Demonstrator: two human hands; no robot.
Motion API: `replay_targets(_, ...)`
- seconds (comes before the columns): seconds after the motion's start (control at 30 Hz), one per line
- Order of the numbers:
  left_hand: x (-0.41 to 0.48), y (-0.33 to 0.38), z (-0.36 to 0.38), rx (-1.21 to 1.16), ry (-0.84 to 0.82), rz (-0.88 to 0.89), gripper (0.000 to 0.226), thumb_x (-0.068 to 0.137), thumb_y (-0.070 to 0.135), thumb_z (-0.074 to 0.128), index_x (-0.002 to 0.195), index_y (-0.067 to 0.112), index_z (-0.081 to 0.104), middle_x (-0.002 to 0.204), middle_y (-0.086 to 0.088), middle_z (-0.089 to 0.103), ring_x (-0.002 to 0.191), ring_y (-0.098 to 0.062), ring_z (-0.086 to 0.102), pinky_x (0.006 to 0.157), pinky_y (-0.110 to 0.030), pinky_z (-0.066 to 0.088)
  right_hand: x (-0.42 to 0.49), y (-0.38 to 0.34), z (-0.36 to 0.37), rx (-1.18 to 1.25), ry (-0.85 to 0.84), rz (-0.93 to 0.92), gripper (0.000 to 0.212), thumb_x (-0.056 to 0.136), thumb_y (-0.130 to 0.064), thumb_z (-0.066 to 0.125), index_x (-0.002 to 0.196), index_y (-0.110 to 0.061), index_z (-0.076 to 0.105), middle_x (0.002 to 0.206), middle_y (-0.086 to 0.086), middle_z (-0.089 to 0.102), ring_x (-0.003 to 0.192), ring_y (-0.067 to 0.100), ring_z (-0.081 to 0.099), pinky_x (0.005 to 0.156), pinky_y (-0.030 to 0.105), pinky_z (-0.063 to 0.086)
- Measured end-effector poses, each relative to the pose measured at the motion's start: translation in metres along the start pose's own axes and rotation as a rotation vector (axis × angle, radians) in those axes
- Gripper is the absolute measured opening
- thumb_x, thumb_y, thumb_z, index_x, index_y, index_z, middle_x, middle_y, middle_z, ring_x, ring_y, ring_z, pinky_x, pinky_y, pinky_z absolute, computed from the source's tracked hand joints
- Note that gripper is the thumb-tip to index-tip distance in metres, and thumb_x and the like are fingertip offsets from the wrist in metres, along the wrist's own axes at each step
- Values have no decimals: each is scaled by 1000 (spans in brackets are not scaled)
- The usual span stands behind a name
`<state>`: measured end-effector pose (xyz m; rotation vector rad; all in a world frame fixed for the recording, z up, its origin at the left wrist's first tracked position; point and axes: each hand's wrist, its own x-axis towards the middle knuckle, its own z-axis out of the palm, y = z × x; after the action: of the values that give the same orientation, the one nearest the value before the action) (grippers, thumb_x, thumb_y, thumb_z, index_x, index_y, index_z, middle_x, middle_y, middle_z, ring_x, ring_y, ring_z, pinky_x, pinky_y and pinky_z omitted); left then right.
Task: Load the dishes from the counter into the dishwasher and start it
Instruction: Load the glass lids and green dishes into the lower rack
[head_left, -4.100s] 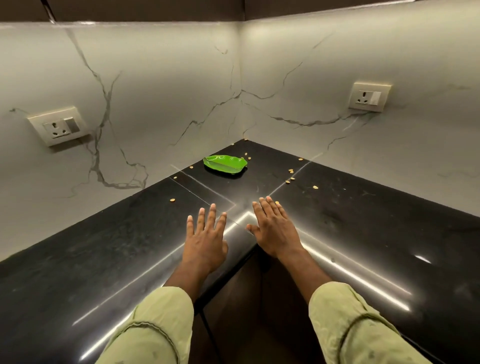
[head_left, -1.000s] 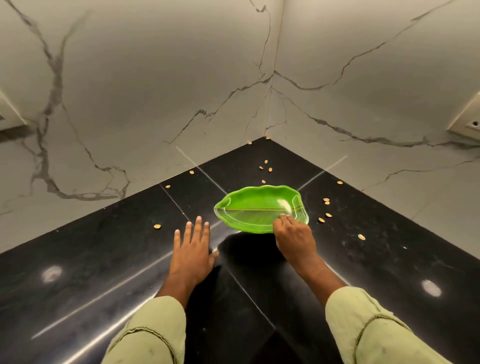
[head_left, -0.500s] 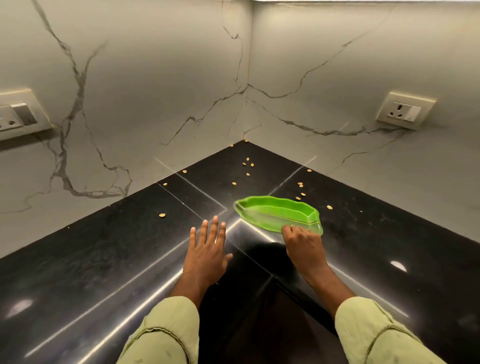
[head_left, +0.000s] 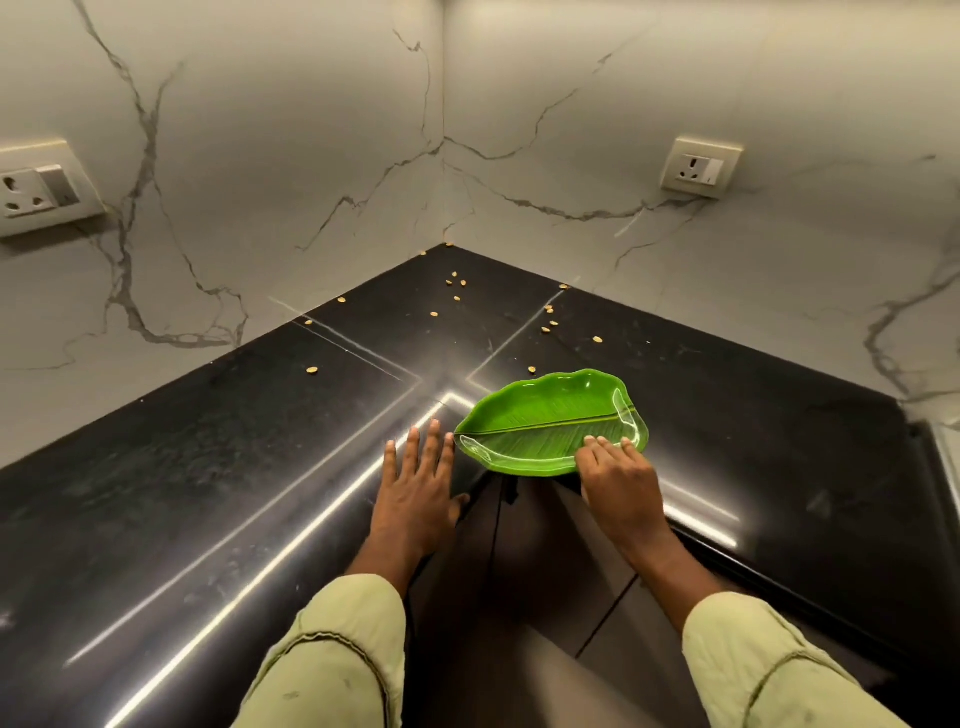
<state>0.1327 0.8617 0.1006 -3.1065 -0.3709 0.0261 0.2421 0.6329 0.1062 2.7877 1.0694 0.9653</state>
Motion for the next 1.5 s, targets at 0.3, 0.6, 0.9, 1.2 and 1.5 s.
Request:
replay_targets(0.3, -100, 40, -1, -41, 34, -13, 82, 100, 55, 36, 159, 13, -3, 165, -10, -14, 151, -32, -13, 119, -53, -8, -102, 3, -64, 33, -16, 65, 27, 78, -9, 44, 82, -5, 70, 91, 15, 74, 82, 29, 74, 75, 45, 58)
replay_targets(0.6, -245, 106, 12, -25, -45, 59, 81, 101, 56, 33, 158, 16, -9, 164, -7, -20, 151, -29, -17, 121, -52, -8, -245, -4, -156, 73, -70, 170, 33, 74, -13, 39, 80, -4, 69, 88, 17, 74, 79, 31, 73, 71, 46, 59)
replay_targets(0.9, -334, 131, 11, -12, -110, 200, 78, 103, 54, 29, 156, 17, -14, 162, -6, -25, 149, -29, -21, 121, -52, -9, -349, -23, -223, -40, -116, 289, 20, 73, -7, 49, 78, -4, 68, 83, 16, 73, 74, 30, 73, 68, 44, 59)
replay_targets(1.2, -390, 169, 42, -27, -173, 349, 80, 101, 54, 33, 158, 15, -9, 164, -8, -18, 151, -31, -16, 121, -54, -6, -433, -48, -274, -96, -194, 378, 19, 69, -10, 41, 68, -11, 60, 64, 9, 64, 55, 30, 64, 46, 32, 48)
replay_targets(1.5, -405, 239, 55, 33, -249, 547, 81, 101, 54, 35, 158, 14, -8, 165, -8, -16, 151, -32, -15, 121, -54, -5, -509, -45, -302, -87, -433, 592, 43, 37, 3, 88, 61, -12, 56, 55, 8, 59, 47, 28, 60, 43, 28, 44)
